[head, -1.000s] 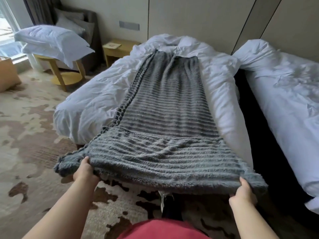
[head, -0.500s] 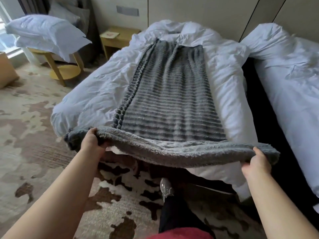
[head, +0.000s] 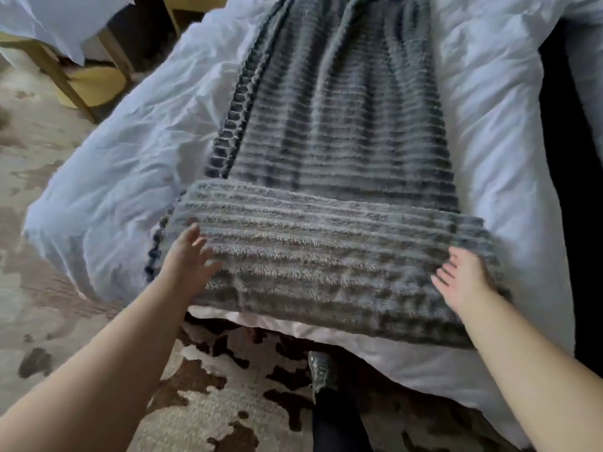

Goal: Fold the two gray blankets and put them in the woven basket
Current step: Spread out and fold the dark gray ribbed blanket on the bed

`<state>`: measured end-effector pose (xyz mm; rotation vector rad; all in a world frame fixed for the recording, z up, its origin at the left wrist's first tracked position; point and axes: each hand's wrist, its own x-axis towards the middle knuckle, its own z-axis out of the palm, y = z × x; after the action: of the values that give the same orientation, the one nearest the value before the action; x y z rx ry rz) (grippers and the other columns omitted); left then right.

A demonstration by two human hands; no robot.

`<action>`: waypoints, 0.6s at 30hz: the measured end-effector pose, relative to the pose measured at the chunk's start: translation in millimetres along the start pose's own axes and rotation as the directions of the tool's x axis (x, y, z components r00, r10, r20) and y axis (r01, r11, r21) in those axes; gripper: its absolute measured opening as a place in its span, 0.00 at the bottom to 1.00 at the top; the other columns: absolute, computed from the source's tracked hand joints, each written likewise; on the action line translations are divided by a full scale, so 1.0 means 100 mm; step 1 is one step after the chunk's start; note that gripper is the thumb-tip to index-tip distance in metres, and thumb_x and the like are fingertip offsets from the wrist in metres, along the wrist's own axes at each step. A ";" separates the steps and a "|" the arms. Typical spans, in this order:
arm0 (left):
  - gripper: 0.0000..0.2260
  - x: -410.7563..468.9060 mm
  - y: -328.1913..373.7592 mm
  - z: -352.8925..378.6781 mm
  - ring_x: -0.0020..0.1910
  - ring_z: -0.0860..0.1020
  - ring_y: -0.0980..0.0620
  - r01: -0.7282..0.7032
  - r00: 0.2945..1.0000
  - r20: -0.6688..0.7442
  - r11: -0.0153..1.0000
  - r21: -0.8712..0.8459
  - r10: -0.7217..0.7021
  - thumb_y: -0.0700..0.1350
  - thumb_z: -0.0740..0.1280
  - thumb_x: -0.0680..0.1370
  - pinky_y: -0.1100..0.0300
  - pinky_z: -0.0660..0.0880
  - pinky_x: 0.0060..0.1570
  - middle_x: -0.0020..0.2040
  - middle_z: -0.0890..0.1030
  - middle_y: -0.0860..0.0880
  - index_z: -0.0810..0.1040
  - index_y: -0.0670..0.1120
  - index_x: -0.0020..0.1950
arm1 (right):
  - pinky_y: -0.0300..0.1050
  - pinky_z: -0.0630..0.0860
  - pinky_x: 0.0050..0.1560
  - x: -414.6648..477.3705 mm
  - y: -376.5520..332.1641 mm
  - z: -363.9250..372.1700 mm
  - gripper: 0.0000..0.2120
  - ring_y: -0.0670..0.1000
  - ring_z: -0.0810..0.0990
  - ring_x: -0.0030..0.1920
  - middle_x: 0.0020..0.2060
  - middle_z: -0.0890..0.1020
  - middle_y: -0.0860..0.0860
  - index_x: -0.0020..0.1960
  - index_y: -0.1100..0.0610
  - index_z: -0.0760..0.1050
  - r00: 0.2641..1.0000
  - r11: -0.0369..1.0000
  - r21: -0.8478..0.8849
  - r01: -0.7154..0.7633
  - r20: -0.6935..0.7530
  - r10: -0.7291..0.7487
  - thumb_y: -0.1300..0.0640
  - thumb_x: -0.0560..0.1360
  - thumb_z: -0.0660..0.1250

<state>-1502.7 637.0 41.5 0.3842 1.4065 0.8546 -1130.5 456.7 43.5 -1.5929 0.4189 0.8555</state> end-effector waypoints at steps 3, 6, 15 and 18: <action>0.22 0.07 -0.40 -0.12 0.75 0.59 0.46 0.083 0.996 -0.034 0.996 -0.022 -0.083 0.51 0.57 0.82 0.45 0.60 0.70 0.76 0.61 0.45 0.62 0.45 0.75 | 0.47 0.70 0.64 0.11 0.25 -0.16 0.20 0.54 0.70 0.70 0.71 0.69 0.57 0.72 0.64 0.65 0.999 0.998 -0.059 -0.007 -0.038 0.005 0.58 0.81 0.56; 0.22 0.00 -0.63 -0.32 0.75 0.60 0.44 0.093 0.993 -0.060 0.991 -0.095 -0.099 0.49 0.55 0.83 0.45 0.61 0.70 0.76 0.61 0.45 0.61 0.45 0.76 | 0.43 0.76 0.51 0.05 0.35 -0.39 0.15 0.51 0.79 0.53 0.61 0.76 0.57 0.65 0.62 0.70 0.999 0.998 -0.063 0.029 -0.039 -0.032 0.59 0.81 0.56; 0.22 -0.97 -1.19 -0.97 0.73 0.63 0.42 0.170 0.982 -0.053 0.975 -0.141 -0.179 0.47 0.58 0.82 0.44 0.65 0.68 0.76 0.62 0.42 0.61 0.45 0.76 | 0.41 0.72 0.36 -0.73 0.94 -1.25 0.07 0.50 0.77 0.36 0.36 0.77 0.51 0.40 0.58 0.72 0.999 0.991 -0.120 -0.053 -0.009 0.053 0.61 0.77 0.61; 0.22 -1.27 -1.31 -1.20 0.73 0.63 0.42 0.204 0.974 -0.065 0.967 -0.155 -0.216 0.48 0.58 0.82 0.44 0.65 0.68 0.75 0.62 0.41 0.62 0.46 0.76 | 0.42 0.72 0.36 -1.00 1.16 -1.46 0.08 0.51 0.77 0.34 0.35 0.77 0.53 0.39 0.59 0.72 0.993 0.985 -0.125 -0.118 -0.005 0.119 0.62 0.77 0.62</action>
<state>-1571.3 431.4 19.0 0.0858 1.4202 0.8005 -1234.1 272.3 37.2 -1.6953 0.4700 0.9906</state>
